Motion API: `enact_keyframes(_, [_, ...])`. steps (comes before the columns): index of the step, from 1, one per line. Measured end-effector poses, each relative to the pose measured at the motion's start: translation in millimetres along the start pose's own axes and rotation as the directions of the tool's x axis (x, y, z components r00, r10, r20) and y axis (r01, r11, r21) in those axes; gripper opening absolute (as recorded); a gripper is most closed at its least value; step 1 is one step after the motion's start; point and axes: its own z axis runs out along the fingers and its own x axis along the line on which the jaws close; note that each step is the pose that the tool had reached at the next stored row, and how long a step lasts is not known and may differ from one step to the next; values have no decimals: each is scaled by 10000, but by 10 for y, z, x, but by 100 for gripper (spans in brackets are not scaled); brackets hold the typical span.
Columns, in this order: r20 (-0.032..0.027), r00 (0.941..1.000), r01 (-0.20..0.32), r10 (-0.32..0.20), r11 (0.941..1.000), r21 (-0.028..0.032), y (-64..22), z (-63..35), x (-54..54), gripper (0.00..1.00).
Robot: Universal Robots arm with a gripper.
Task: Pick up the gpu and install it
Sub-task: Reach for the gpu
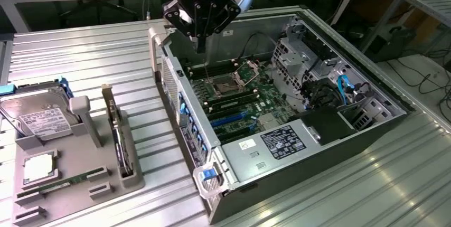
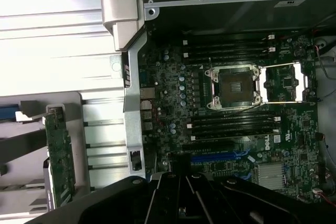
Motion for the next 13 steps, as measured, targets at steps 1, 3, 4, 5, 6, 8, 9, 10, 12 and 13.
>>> enact_keyframes(1, [0, 10000, 0, 0, 10000, 0, -1, 0, 3, 11])
enact_keyframes(3, [0, 10000, 0, 0, 10000, 0, -2, -1, 14, 11])
enact_keyframes(4, [0, 10000, 0, 0, 10000, 0, -3, -1, 18, 11])
enact_keyframes(5, [0, 10000, -1, 1, 10000, 0, -6, -1, 27, 11])
enact_keyframes(6, [0, 10000, 0, 0, 10000, 0, -8, -1, 32, 11])
enact_keyframes(8, [0, 10000, 0, 0, 10000, 0, -10, -1, 38, 11])
enact_keyframes(9, [0, 10000, 2, -2, 10000, 1, -10, -2, 40, 11])
enact_keyframes(10, [0, 10000, 0, 0, 10000, 0, -11, -2, 42, 11])
enact_keyframes(12, [0, 10000, 0, 0, 10000, 0, -21, -3, 72, 11])
enact_keyframes(13, [0, 10000, 1, -1, 10000, 0, -33, -4, 98, 11])
